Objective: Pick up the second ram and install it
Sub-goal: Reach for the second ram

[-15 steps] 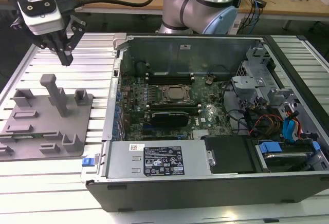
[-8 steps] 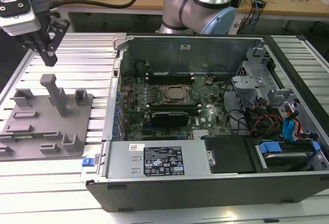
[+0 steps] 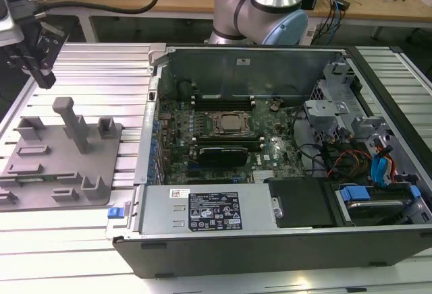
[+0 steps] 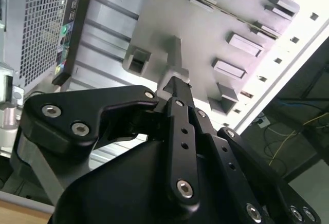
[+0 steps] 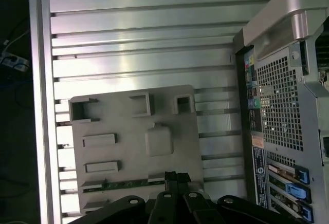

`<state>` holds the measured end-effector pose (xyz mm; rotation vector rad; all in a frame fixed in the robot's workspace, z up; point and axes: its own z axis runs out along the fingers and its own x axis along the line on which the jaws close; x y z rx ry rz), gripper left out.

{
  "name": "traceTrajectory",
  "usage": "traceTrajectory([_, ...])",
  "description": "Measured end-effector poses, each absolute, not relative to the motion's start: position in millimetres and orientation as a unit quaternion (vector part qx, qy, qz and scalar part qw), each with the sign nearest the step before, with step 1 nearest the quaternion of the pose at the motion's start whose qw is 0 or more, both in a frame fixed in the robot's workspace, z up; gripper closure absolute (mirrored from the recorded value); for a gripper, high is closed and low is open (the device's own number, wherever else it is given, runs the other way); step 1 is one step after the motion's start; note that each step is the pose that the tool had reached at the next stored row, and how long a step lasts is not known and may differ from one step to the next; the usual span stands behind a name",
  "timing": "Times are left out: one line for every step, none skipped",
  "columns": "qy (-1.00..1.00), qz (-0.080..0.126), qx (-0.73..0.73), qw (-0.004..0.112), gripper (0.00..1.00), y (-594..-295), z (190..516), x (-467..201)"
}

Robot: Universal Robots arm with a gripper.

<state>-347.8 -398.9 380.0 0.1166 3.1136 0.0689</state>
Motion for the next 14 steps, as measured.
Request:
traceTrajectory([0.999,0.022,0.037,0.012,0.92,-399,379,-352])
traceTrajectory([0.999,0.022,0.037,0.012,0.92,-399,377,-356])
traceTrajectory([0.999,0.022,0.037,0.012,0.92,-399,376,-359])
traceTrajectory([0.999,0.022,0.037,0.013,0.92,-400,375,-362])
traceTrajectory([0.999,0.022,0.037,0.012,0.92,-402,373,-365])
traceTrajectory([0.999,0.022,0.037,0.012,0.92,-404,371,-367])
traceTrajectory([0.999,0.022,0.037,0.012,0.92,-405,370,-369])
traceTrajectory([0.999,0.022,0.037,0.013,0.92,-407,368,-372])
traceTrajectory([0.999,0.022,0.037,0.012,0.92,-410,365,-375])
traceTrajectory([0.999,0.022,0.037,0.013,0.92,-411,363,-377])
traceTrajectory([0.999,0.022,0.037,0.013,0.92,-412,361,-380])
traceTrajectory([0.999,0.022,0.037,0.012,0.92,-413,358,-383])
traceTrajectory([0.999,0.022,0.037,0.012,0.92,-414,356,-387])
traceTrajectory([0.999,0.022,0.037,0.012,0.92,-415,355,-389])
